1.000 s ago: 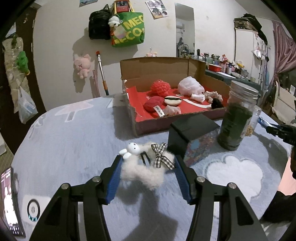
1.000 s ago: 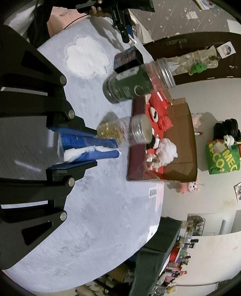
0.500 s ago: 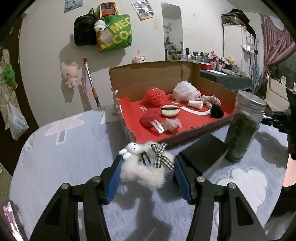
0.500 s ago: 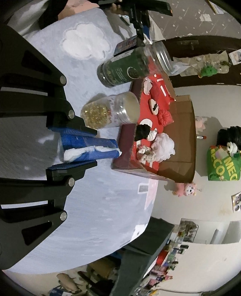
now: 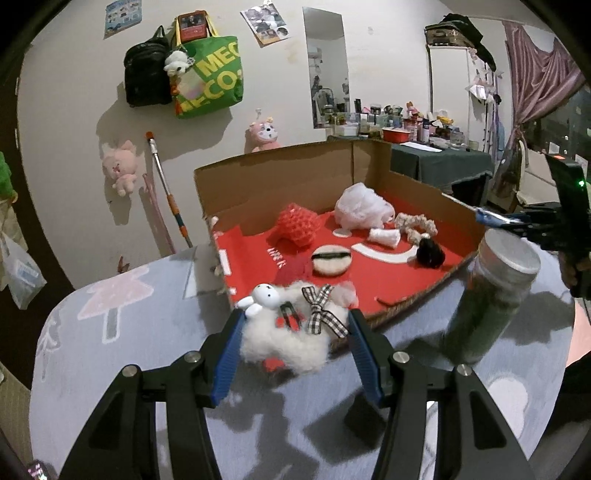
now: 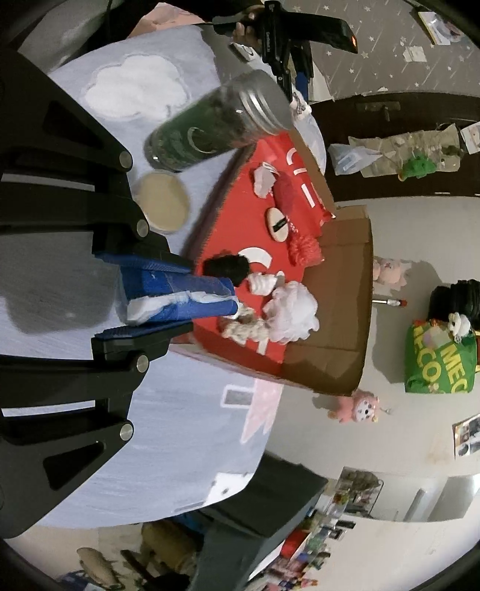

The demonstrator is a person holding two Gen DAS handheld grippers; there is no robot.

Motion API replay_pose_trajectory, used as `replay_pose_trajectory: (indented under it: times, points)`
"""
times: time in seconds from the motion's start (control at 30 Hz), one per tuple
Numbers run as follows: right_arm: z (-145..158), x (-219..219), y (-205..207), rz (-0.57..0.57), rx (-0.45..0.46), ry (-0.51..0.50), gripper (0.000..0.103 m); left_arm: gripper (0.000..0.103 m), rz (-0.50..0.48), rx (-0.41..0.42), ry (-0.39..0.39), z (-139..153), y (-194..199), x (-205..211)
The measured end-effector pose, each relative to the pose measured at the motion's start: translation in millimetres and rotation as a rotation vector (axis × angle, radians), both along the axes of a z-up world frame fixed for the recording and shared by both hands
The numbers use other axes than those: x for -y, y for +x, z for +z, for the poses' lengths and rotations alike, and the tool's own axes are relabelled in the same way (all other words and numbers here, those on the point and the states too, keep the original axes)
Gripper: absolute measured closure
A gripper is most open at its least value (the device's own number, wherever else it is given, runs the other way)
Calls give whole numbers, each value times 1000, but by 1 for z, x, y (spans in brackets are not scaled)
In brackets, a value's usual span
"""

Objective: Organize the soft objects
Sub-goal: 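Carry the plush toy and blue-and-white item up and over the red-lined box, then lower both items into the box and open both tools to release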

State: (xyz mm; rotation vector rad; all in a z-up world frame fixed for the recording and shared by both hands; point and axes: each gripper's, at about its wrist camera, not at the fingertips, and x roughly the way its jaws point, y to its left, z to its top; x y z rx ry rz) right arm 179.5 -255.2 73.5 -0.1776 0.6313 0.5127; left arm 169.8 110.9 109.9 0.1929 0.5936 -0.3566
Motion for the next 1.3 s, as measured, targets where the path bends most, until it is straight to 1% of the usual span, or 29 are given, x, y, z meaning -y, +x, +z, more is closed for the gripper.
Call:
replay_pose_trajectory:
  times: [0.23,0.4,0.53,0.63,0.73,0.87,0.97,1.13,1.3]
  points:
    - [12,-11,30,45,-41,49,79,45,-62,-43,-41,12,28,15]
    - [19,-27,52,88,-103,90,79,45,-122,-59,-34,20,44,32]
    - [20,-46,70,121,-148,94,79,45,-186,-112,-38,22,61,51]
    - [18,-60,81,142,-183,81,79,45,-230,-154,-7,17,74,70]
    - [15,-74,96,160,-236,59,79,45,-262,-196,12,12,86,83]
    - [5,-89,114,168,-296,9,79,45,-303,-267,44,2,101,102]
    - [0,-94,127,171,-355,7,79,45,-331,-318,66,-6,111,112]
    - [-10,-105,141,166,-425,-13,79,45,-340,-396,99,-23,125,122]
    - [-20,-113,151,161,-497,-12,79,45,-334,-432,124,-34,133,124]
